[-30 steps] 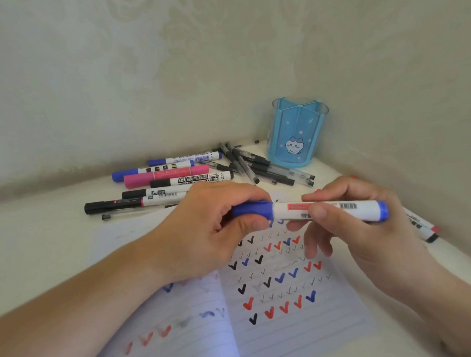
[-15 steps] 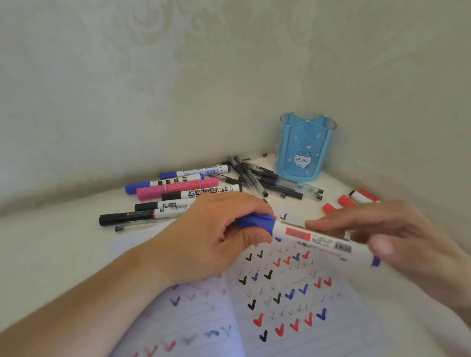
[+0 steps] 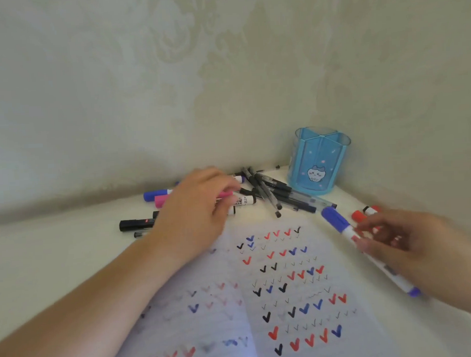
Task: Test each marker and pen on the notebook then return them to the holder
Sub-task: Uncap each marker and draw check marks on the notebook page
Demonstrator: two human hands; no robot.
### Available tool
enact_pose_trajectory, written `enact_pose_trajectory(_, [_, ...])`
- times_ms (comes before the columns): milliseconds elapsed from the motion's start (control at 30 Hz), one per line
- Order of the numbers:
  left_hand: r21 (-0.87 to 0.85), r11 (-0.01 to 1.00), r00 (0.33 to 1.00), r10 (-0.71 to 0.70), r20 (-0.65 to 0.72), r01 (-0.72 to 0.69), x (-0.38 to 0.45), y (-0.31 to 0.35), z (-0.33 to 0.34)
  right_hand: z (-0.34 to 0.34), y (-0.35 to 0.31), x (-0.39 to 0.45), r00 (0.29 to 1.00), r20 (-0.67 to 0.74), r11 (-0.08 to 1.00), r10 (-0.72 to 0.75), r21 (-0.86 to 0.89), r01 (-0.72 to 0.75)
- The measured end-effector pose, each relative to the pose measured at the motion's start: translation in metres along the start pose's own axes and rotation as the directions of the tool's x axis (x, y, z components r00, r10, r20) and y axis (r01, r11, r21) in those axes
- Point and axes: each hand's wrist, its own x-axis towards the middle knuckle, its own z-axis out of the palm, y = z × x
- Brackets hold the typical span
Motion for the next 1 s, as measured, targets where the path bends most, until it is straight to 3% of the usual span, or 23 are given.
enact_pose_trajectory(133, [0.255, 0.950, 0.978, -0.200, 0.055, 0.180, 0.006, -0.027, -0.004, 0.007, 0.016, 0.003, 0.994, 0.015, 0.957, 0.112, -0.270, -0.104])
enact_pose_trajectory(400, [0.364, 0.903, 0.939, -0.304, 0.160, 0.230, 0.005, -0.033, -0.001, 0.009, 0.032, 0.009, 0.984, -0.051, 0.922, 0.172, -0.343, -0.179])
enact_pose_trajectory(567, [0.502, 0.828, 0.900, -0.390, 0.195, 0.250, 0.004, -0.031, 0.000, 0.009, 0.018, 0.006, 0.982, -0.080, 0.951, 0.173, -0.245, -0.188])
enact_pose_trajectory(800, [0.506, 0.821, 0.867, -0.432, 0.249, 0.264, 0.008, -0.032, -0.003, 0.008, -0.003, 0.000, 0.978, -0.169, 0.981, 0.125, -0.123, -0.147])
enact_pose_trajectory(1000, [0.507, 0.837, 0.927, -0.332, 0.172, 0.206, 0.005, -0.028, -0.005, 0.011, -0.005, -0.003, 0.958, -0.285, 1.000, 0.017, 0.003, -0.017])
